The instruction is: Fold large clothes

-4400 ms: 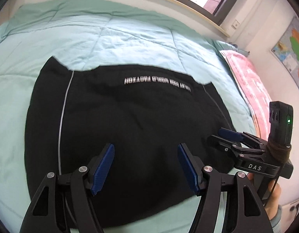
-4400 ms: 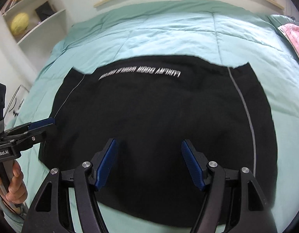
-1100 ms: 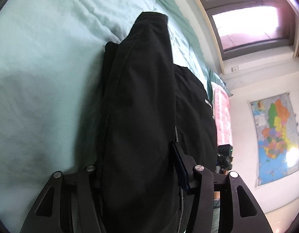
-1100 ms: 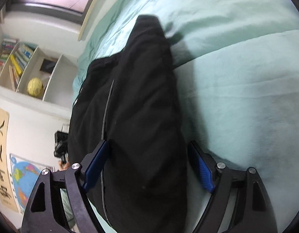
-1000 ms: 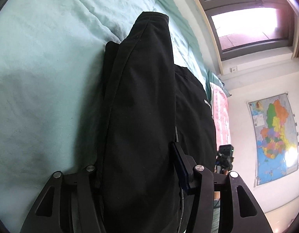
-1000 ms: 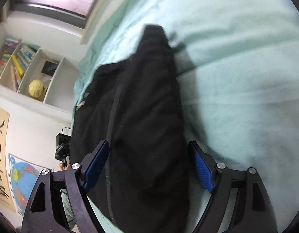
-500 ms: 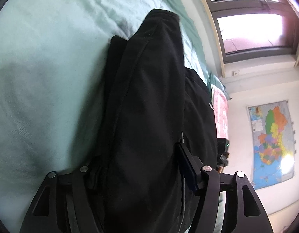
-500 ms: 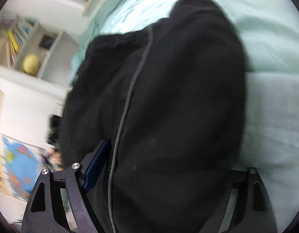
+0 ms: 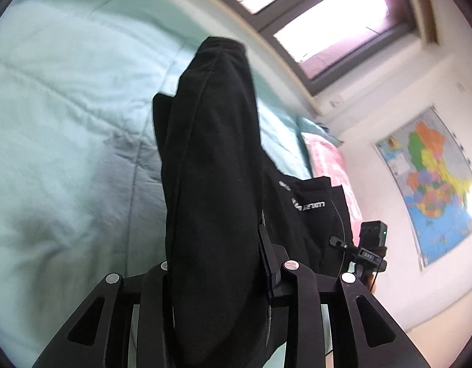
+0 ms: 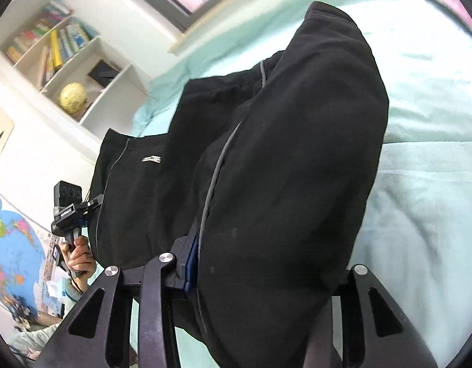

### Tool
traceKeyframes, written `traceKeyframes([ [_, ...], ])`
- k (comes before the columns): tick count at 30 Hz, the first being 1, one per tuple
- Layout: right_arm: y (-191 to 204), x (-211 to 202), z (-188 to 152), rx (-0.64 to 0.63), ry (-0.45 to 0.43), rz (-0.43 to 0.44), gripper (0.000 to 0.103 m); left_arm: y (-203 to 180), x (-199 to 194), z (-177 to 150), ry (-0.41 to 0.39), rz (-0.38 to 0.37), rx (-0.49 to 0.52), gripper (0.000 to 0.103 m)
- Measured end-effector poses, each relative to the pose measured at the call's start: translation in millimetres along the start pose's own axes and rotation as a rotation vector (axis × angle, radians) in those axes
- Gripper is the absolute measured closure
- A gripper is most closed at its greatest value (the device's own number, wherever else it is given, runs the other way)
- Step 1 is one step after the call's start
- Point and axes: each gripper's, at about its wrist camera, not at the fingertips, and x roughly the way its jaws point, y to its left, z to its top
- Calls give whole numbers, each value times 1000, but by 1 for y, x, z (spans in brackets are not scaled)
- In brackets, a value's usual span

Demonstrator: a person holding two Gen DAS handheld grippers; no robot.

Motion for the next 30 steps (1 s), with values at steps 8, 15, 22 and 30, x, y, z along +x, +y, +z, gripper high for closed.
traceKeyframes([
  [8, 55, -69, -71, 36, -38, -23, 59, -20, -70, -44, 1, -47, 60, 70],
  [15, 44, -35, -118, 92, 40, -108, 59, 34, -49, -84, 38, 11, -55, 71],
  [22, -30, -27, -159, 330, -5, -79, 50, 142, -35, -112, 52, -102, -354, 70],
  [30, -8, -54, -152, 214, -16, -286, 43, 119, -109, -109, -73, 44, -235, 72],
])
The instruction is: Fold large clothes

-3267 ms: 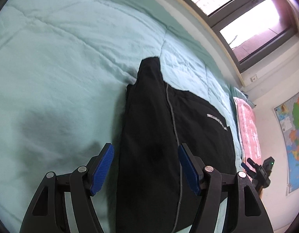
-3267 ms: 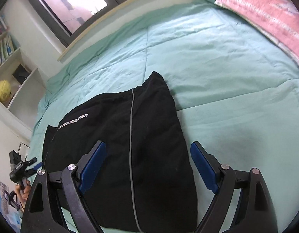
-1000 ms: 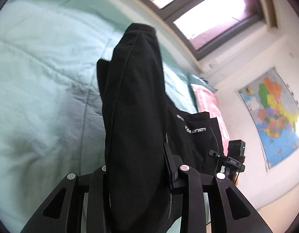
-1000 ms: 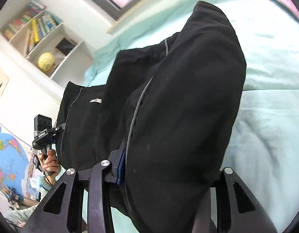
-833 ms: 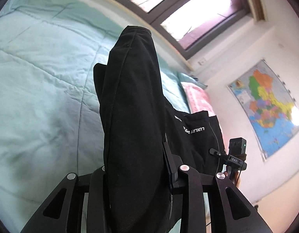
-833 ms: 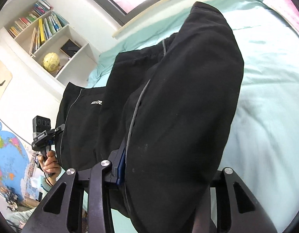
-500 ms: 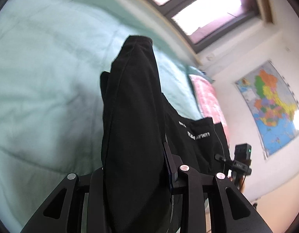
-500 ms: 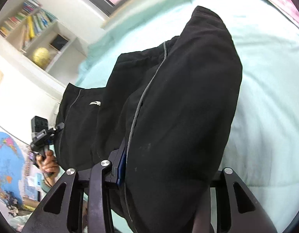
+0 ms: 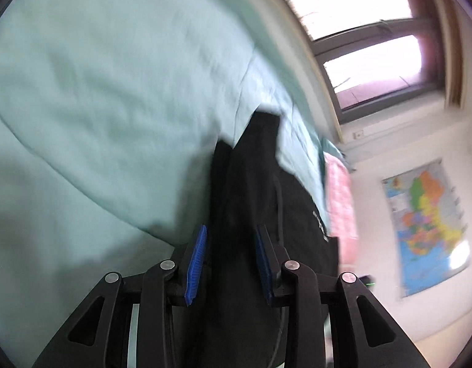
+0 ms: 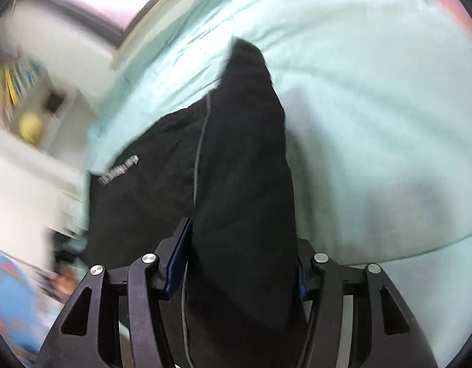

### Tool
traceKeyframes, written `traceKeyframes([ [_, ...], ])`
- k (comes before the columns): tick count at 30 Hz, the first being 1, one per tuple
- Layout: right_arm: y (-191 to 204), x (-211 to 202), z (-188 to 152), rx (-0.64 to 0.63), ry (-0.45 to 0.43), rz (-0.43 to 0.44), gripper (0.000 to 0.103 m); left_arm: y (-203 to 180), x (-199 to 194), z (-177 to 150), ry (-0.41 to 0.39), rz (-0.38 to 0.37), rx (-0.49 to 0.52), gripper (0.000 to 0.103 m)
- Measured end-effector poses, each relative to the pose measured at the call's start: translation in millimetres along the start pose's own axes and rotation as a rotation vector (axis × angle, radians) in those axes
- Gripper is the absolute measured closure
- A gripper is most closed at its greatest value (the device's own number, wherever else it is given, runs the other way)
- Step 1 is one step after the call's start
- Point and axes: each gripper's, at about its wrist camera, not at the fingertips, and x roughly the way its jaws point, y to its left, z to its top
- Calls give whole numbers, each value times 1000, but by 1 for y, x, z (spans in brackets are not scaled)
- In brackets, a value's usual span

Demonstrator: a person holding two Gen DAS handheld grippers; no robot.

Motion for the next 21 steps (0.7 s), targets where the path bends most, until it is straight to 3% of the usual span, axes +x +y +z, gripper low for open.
traceKeyframes([
  [3, 48, -28, 7, -176, -84, -240, 43, -50, -36, -5, -85, 100, 154, 72],
  [4, 57, -34, 8, -207, -112, -273, 43, -67, -40, -8, -96, 118, 201, 72],
  [5, 78, -42, 9, -249, -157, -282, 41, -84, -40, -11, -93, 124, 248, 72],
  [7, 105, -44, 10, -285, -182, -219, 34, -126, -22, -26, -52, 126, 356, 72],
  [11, 150, -18, 0, -340, -125, -115, 28, -182, 40, -60, 37, 190, 497, 70],
  [13, 174, 8, -13, -370, -83, -142, 28, -193, 78, -78, 92, 275, 554, 70],
  [15, 195, 42, -20, -389, -39, -239, 28, -191, 115, -89, 161, 350, 549, 70],
  [18, 180, 77, -27, -372, 27, -269, 28, -174, 153, -90, 200, 399, 513, 70],
  [21, 163, 103, -33, -348, 55, -288, 25, -142, 168, -73, 248, 317, 339, 70],
])
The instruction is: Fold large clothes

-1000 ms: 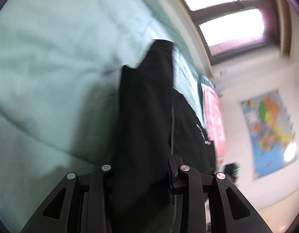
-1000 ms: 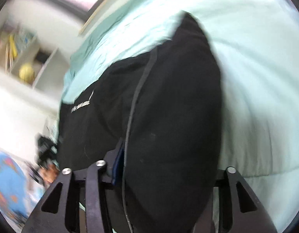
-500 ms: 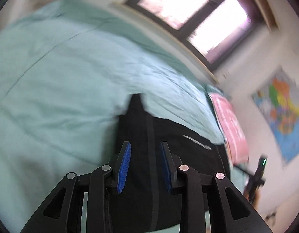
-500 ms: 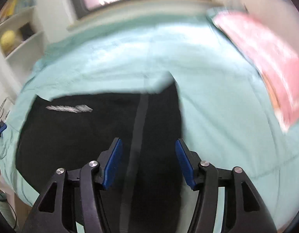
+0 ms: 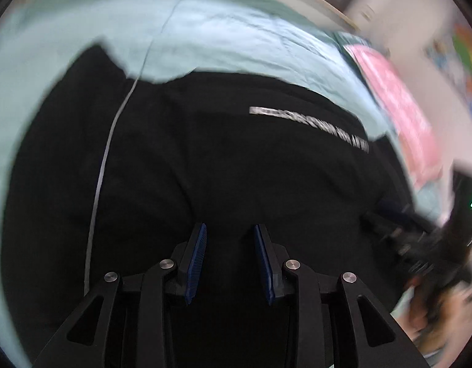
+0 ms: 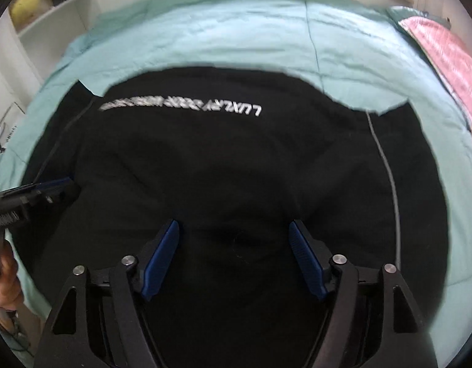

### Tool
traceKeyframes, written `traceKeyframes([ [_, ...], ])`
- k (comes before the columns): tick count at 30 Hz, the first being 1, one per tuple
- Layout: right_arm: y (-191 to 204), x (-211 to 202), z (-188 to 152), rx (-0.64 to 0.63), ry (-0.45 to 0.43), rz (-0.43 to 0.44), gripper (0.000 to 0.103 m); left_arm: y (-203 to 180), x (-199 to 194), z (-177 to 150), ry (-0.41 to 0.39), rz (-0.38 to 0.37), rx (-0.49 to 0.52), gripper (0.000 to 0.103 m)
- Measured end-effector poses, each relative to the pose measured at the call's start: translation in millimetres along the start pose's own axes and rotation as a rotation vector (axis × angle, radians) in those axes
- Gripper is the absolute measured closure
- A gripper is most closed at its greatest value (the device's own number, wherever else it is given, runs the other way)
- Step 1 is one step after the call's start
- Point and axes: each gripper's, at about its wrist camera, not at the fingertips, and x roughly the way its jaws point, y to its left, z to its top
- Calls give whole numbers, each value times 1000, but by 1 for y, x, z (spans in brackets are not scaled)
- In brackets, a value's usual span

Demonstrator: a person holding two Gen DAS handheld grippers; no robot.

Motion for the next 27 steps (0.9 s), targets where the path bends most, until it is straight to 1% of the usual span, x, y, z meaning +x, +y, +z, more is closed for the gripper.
traceKeyframes([
  [1, -6, 3, 1, 7, 1, 0, 25, 9, 1, 2, 2, -28, -39, 73],
  [2, -9, 7, 1, 26, 2, 4, 24, 13, 3, 4, 0, -34, -53, 81],
  [3, -11, 8, 1, 48, 0, 8, 24, 15, 3, 3, -6, -29, -52, 85],
  [5, -11, 4, 1, 65, -10, 2, 24, 12, -1, 0, -32, -27, -27, 85],
  [7, -10, -3, -2, 83, -33, -9, 24, 4, -11, -7, -56, 9, 12, 85],
  [9, -7, -19, -6, 107, -61, -10, 24, -8, -25, -13, -87, 64, 49, 84],
  [12, -4, -55, -10, 130, -135, -2, 24, -38, -55, -20, -168, 181, 148, 84],
  [14, 1, -86, -11, 124, -203, -22, 24, -54, -83, -22, -233, 212, 189, 84],
  [16, 7, -117, -6, 119, -276, -47, 24, -71, -112, -23, -302, 217, 212, 82],
  [17, 10, -133, -6, 117, -310, -49, 23, -83, -122, -21, -333, 226, 217, 78],
  [18, 15, -153, -7, 117, -356, -46, 19, -92, -140, -23, -378, 240, 226, 67],
  [19, 18, -167, -9, 119, -385, -43, 16, -99, -153, -25, -413, 256, 233, 58],
  [20, 24, -178, -7, 119, -408, -44, 13, -104, -164, -29, -445, 273, 240, 42],
  [21, 30, -193, -10, 112, -440, -53, 13, -112, -176, -33, -489, 294, 248, 36],
  [23, 38, -215, -15, 99, -468, -79, 13, -123, -202, -44, -558, 328, 280, 35],
  [24, 45, -225, -19, 86, -492, -99, 13, -128, -208, -47, -570, 335, 293, 34],
  [25, 56, -226, -20, 83, -504, -112, 13, -131, -217, -51, -576, 340, 304, 32],
  [27, 65, -238, -26, 95, -528, -140, 11, -136, -227, -60, -583, 348, 317, 21],
])
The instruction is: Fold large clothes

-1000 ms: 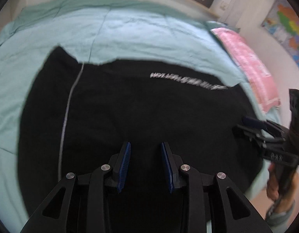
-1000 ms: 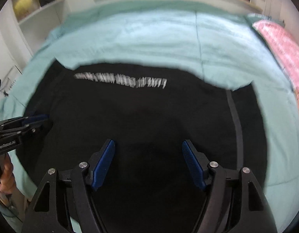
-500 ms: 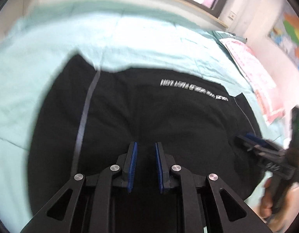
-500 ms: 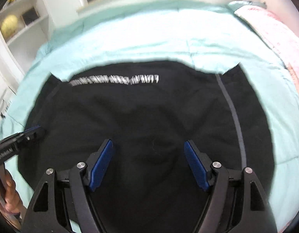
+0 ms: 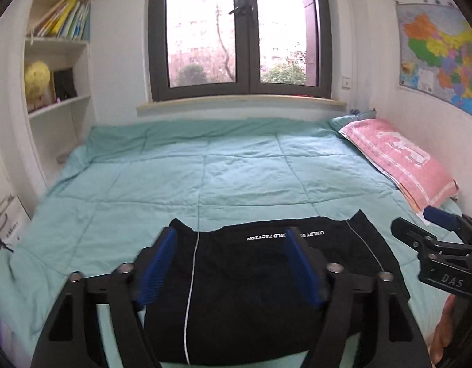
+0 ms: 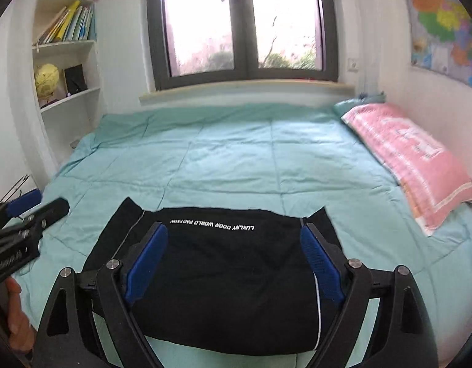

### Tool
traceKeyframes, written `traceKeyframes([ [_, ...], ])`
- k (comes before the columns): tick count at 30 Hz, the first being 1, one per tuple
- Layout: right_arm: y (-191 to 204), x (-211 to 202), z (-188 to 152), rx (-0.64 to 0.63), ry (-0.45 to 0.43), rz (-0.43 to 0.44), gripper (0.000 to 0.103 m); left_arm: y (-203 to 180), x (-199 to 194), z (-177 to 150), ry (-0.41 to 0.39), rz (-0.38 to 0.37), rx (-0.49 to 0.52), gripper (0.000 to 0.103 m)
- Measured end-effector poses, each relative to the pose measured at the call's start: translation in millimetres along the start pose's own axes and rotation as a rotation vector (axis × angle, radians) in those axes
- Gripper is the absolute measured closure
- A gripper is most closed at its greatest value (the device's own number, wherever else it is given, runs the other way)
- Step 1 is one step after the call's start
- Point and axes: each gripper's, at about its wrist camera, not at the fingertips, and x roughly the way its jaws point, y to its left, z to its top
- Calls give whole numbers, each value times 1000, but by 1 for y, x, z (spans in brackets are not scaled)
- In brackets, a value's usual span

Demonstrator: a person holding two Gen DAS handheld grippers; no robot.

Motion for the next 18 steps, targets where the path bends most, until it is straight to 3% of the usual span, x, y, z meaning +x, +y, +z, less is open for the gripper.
traceKeyframes([
  [7, 6, -25, 2, 26, 13, 29, 11, -1, -39, -10, -34, 59, -9, 21],
  [18, 18, -16, -17, -13, 65, -17, 11, -3, -43, -28, -23, 92, -33, 21],
])
